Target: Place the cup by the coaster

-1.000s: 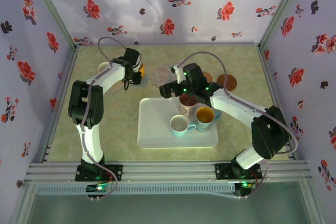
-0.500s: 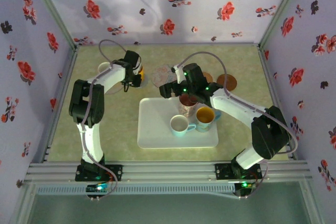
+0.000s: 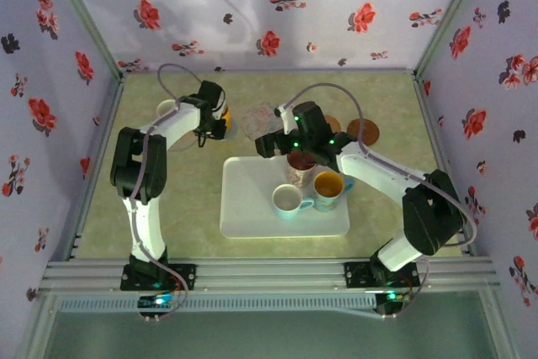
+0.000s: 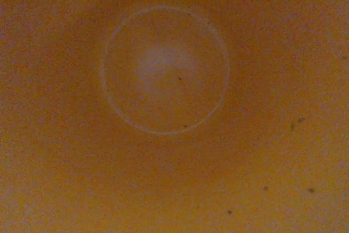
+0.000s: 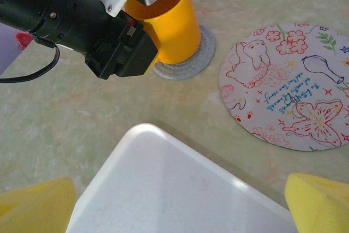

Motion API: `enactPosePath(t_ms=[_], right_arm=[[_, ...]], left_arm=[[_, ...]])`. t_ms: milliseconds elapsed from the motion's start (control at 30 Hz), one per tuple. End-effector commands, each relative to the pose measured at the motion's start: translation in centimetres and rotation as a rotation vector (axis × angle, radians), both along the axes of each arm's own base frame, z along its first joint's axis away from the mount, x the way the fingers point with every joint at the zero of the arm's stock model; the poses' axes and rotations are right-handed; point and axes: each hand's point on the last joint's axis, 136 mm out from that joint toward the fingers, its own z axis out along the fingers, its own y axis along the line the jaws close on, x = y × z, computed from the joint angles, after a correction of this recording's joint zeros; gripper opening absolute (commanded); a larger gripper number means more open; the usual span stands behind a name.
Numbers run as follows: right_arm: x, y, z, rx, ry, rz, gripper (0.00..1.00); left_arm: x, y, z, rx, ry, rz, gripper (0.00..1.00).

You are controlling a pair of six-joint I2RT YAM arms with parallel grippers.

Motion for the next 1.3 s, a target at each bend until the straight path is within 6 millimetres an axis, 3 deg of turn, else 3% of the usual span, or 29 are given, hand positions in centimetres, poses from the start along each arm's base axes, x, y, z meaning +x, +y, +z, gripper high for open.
enactPosePath(t_ms=[0,167,433,667,933,1267], right_arm=[[0.3,0.3,0.8,0.013,0.003,0.007,0.99],[0.3,0.3,0.9,0.015,0.002,0.006,0.99],[0.3,0.3,0.9,0.014,-0.002,0.01,0.99],[0.2,0.3,1.1,0.02,-0.001,0.01,0.99],[0.0,0.2,1.7,0.028,-0.015,0.014,0.99],[-0.6,-0.6,2.7,0.013,-0.045,0.017,1.0]], left_arm=[[-0.3,0.0,-0.8,-0.015,0.042,0.01,0.22],[-0.5,0.0,-0.7,-0.018,0.052,0.015,0.33],[-0.7,0.1,-0.5,-0.015,0.061,0.014,0.39],[-0.8,0.1,0.4,-0.021,0.046,0.016,0.5],[-0.9,0.3,2.3,-0.027,0.016,0.023,0.66],[-0.8,0.2,6.1,-0.054,-0.059,0.022,0.81]])
